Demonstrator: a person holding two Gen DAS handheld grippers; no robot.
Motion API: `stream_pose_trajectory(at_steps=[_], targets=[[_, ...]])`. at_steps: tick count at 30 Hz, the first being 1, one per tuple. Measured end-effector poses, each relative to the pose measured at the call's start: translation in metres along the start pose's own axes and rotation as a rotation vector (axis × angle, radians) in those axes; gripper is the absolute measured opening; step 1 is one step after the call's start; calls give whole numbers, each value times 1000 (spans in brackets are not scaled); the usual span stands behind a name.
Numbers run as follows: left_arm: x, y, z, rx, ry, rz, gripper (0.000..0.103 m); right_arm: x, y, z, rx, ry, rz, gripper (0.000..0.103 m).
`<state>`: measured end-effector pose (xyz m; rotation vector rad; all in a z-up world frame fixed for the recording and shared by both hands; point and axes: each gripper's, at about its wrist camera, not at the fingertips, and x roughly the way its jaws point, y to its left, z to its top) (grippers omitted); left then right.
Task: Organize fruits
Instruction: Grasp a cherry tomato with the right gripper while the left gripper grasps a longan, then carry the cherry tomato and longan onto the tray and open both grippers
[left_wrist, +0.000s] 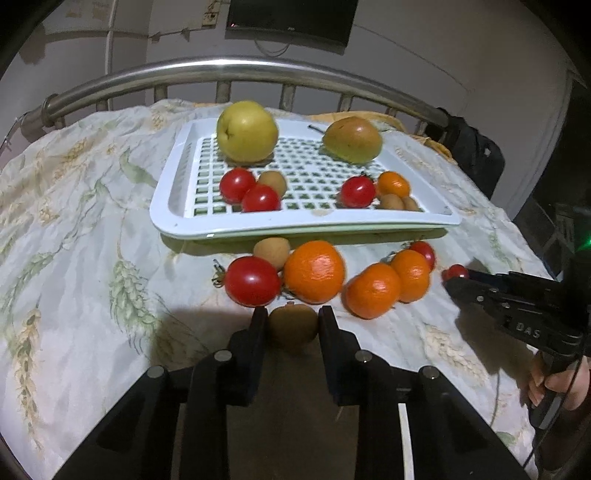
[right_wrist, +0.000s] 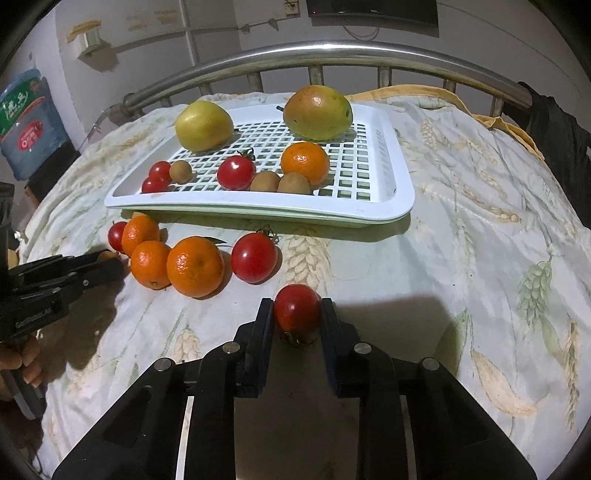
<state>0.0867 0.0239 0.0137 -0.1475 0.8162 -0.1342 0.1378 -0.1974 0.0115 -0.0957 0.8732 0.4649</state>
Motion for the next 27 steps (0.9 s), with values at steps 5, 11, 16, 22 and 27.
stream_pose_trajectory(at_steps=[5,11,16,22,27], targets=[[-14,-3,2,6,-43,-24,30,-14,4,2,8,-41,33,23],[-20,-8,4,19,-59,-37,30,-20,9,2,-1,-63,40,23],[-33,-15,11,25,-98,-45,30,-30,12,5,-3,-89,52,23],[-47,-21,26,26,-134,-55,30,-55,15,19,14,-159,75,23],[-56,-26,45,34,-175,-63,30,-67,16,34,20,-189,88,23]])
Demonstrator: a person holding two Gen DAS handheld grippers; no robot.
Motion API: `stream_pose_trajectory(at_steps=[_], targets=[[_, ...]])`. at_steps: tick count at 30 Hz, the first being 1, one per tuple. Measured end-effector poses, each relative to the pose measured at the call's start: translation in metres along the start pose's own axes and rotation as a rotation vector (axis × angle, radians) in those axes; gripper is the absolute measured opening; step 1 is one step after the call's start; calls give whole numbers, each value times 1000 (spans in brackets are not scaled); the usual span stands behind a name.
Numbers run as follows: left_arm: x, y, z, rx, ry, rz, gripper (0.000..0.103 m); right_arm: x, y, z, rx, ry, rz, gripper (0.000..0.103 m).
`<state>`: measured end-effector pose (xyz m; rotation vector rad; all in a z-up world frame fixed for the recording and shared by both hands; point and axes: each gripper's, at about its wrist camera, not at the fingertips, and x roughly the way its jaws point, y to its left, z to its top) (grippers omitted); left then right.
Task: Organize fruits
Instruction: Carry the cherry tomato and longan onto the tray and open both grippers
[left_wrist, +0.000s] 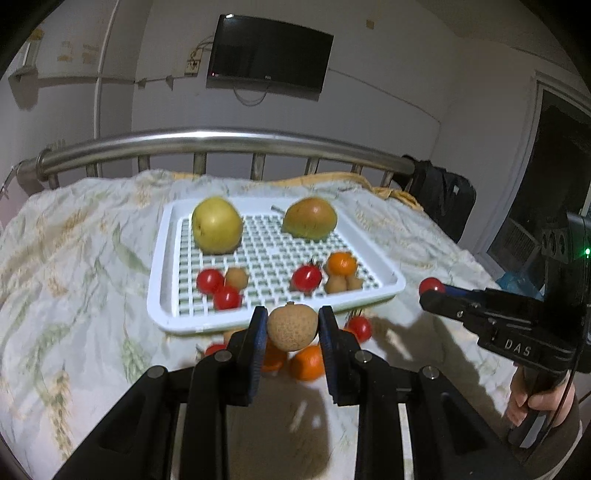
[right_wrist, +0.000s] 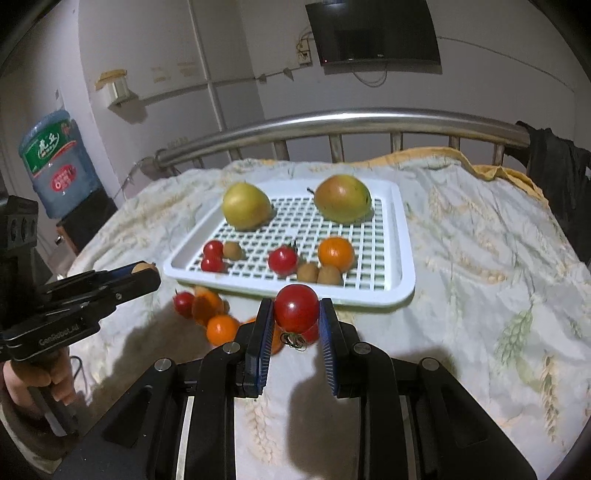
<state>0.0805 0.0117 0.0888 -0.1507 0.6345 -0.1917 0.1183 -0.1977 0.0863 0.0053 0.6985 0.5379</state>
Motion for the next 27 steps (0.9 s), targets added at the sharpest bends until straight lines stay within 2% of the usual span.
stream_pose_trajectory(at_steps=[10,15,22,27], targets=[[11,1,32,-43,-40,-17,30,-1,4,35,14,-51,16,23],[20,6,43,-49,-58,4,30,7,5,51,20,-68,21,23],[46,18,51,-64,-32,41,30,29,2,64,32,-64,6,23],[68,33,54,-99,-2,66,30,54,-6,68,54,-30,-6,23]])
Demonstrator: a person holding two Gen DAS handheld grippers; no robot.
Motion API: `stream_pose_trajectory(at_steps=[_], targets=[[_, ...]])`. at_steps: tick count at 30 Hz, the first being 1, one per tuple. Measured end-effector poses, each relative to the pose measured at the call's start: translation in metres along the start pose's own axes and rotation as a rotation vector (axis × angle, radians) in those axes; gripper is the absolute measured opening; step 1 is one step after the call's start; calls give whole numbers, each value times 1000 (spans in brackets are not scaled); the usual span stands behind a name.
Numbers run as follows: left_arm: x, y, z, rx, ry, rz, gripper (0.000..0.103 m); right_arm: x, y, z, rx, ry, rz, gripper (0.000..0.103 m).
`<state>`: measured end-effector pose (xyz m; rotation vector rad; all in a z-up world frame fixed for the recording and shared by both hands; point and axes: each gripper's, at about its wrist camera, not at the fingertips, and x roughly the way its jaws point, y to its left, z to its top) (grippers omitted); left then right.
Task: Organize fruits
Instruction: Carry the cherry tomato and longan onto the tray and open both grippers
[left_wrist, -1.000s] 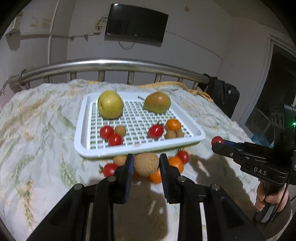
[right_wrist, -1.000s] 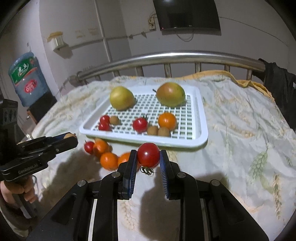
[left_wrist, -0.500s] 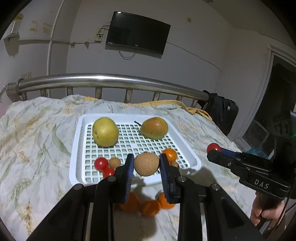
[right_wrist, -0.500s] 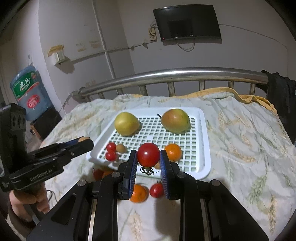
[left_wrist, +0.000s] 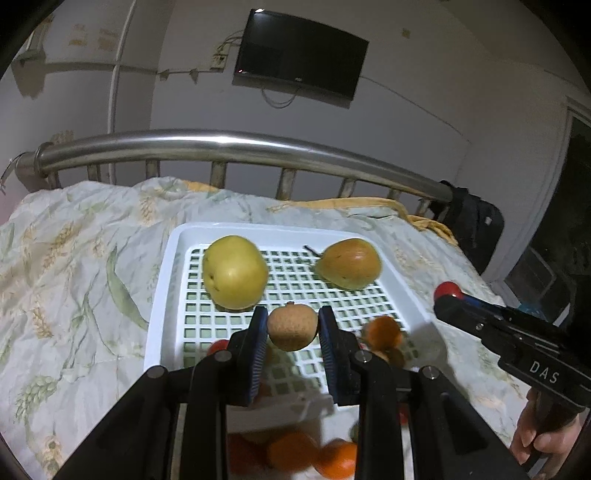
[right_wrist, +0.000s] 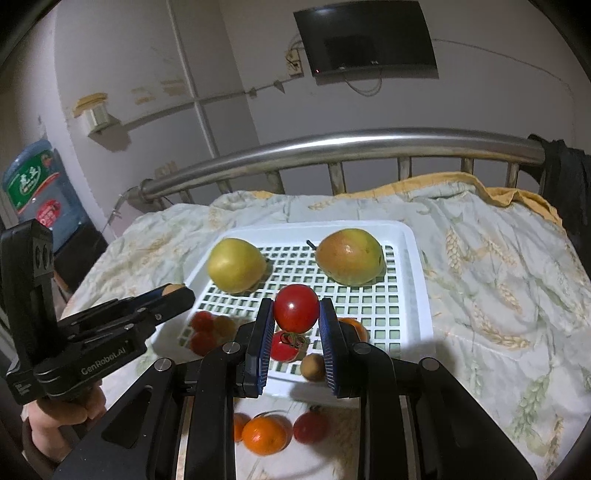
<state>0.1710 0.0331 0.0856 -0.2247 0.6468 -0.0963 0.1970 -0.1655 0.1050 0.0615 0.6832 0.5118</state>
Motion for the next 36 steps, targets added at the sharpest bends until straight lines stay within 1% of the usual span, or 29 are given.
stream_pose_trajectory(at_steps=[7,12,16,19,21,23,25,30,33,36], targets=[[23,18,-2,-31,32,34,30,32,-12,3,39,45,-13,23],[35,28,-5,-34,57,62,30,51,-17,-3,29,81,-40,23],[46,32,-11,-35,92,86,30,62,-22,-6,28,108,-59,23],[47,31,-12,-27,90,94,30,68,-26,-9,30,126,-72,23],[47,30,-13,-19,88,100,30,69,-27,-9,24,123,-82,23],[46,29,-13,-16,89,98,30,68,-25,-10,13,122,-89,23],[43,25,-13,-8,91,76,30,68,-20,-10,-12,121,-100,23],[42,13,-13,40,85,46,30,68,-7,-12,-52,125,-74,23],[49,17,-16,31,107,53,30,70,-4,-14,-68,126,-72,23],[47,17,-16,29,102,49,30,69,-3,-14,-61,129,-58,23]])
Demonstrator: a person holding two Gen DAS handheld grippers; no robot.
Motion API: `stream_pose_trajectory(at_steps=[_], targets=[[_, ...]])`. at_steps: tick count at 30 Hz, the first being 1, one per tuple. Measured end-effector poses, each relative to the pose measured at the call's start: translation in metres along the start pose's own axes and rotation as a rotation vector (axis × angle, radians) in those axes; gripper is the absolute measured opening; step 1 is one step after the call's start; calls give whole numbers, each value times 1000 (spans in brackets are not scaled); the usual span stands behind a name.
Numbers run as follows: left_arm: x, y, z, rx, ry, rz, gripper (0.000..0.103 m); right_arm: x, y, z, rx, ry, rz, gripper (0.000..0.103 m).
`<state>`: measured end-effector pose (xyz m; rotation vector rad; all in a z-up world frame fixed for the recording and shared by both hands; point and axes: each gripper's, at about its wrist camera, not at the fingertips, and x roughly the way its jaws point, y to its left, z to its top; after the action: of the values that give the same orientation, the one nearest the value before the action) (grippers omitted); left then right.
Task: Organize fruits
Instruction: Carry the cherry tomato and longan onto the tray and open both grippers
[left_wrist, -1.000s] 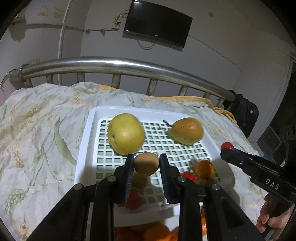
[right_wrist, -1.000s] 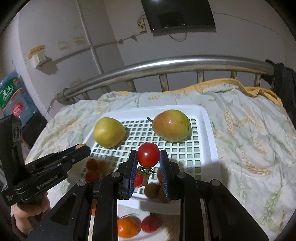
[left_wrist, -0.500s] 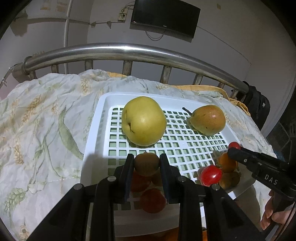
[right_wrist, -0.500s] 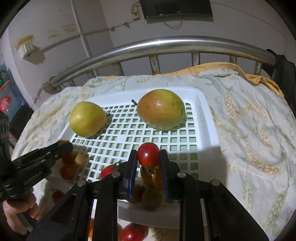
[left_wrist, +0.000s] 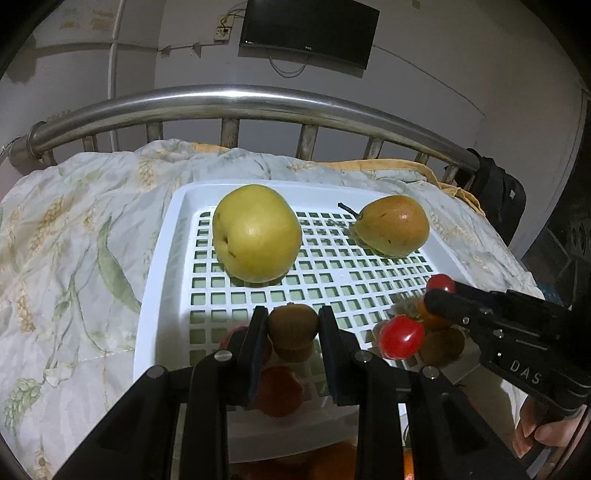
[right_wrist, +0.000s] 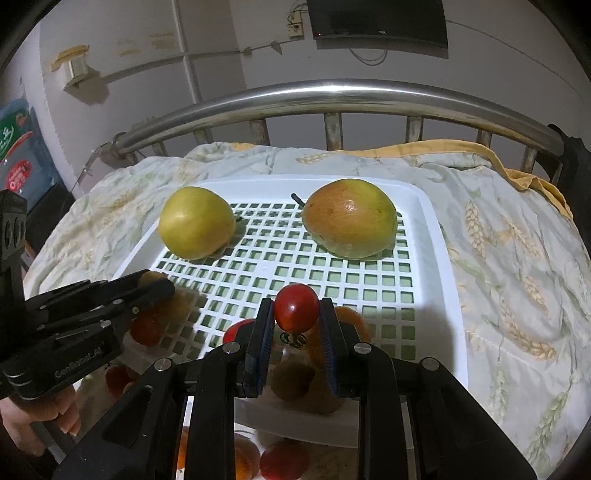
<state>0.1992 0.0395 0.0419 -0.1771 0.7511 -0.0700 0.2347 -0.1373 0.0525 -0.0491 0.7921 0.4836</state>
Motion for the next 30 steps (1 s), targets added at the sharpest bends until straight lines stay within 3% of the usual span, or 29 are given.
stream_pose_trajectory(at_steps=[6,10,15,30], targets=[[-12,-1,3,10,-26,-11,30,-8,-4,3,49,-15,101,23],[-26,14,10,-33,-70,-14,30,-15,-10,6,84,-41,91,23],[-15,22,8,-65,-42,-6,30,-8,-14,5,87,-26,48,23],[6,14,-2,-30,-24,57,30,6,-1,1,-14,-37,-62,24]])
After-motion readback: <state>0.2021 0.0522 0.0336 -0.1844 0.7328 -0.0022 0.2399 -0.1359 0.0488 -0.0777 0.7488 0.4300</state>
